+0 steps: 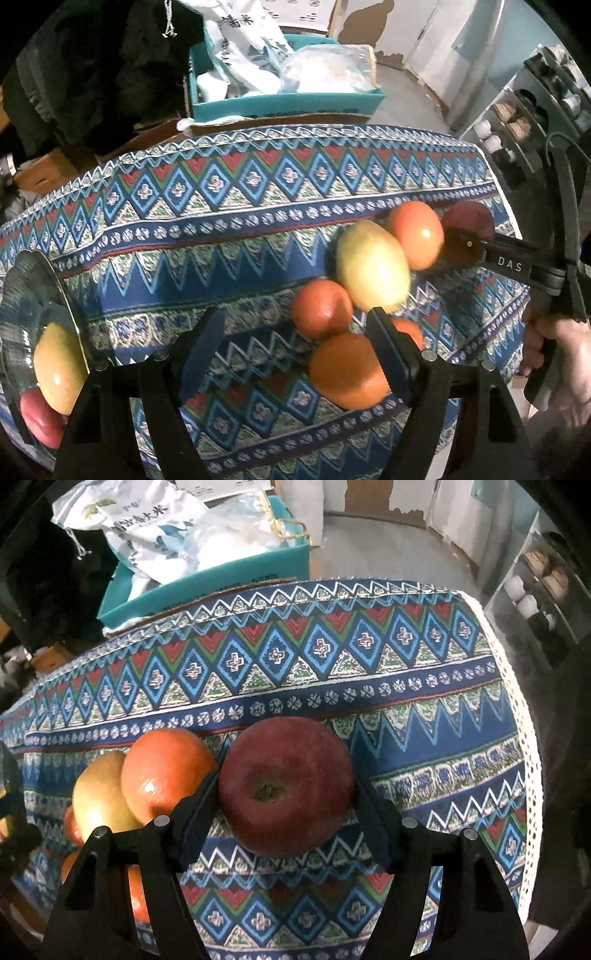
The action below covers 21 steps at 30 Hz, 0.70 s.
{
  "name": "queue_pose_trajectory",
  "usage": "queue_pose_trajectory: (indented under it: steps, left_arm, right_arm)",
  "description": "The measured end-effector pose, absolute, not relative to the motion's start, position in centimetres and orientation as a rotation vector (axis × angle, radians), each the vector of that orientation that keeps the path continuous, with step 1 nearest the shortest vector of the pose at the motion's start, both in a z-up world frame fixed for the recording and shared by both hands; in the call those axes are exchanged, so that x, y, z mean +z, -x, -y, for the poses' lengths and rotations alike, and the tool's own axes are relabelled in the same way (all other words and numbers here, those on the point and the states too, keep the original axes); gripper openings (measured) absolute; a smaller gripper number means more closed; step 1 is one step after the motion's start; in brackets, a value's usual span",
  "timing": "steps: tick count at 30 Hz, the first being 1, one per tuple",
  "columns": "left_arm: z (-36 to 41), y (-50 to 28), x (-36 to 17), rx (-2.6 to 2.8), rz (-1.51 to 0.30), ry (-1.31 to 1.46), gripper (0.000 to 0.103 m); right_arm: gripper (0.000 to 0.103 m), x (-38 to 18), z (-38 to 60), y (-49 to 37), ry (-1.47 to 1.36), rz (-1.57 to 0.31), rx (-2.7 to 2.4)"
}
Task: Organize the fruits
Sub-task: 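Grasp the second red apple with the right tool, then lift the red apple with the right tool while the left tool grasps the large orange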
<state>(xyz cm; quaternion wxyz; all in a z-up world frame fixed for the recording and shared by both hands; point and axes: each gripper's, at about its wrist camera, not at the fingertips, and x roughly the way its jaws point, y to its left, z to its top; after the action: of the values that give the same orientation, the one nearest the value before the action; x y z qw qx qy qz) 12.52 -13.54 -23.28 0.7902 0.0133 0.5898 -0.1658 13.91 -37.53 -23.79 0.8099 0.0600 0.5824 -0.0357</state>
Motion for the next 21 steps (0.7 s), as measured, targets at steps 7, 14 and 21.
queue_pose_trajectory:
  steps: [7, 14, 21]
  left_arm:
    - [14.5, -10.6, -23.9, -0.388, -1.287, -0.040, 0.082]
    - [15.3, -9.3, -25.0, -0.403, -1.308, -0.061, 0.082]
    - [16.2, -8.8, -26.2, -0.423, -1.337, -0.071, 0.082]
  right_arm:
    - [0.071, -22.2, 37.6, -11.3, -0.149, -1.215, -0.056]
    - [0.071, -21.4, 36.9, -9.4, -0.115, -1.204, -0.036]
    - [0.071, -21.3, 36.4, -8.1, -0.095, -1.209, -0.013]
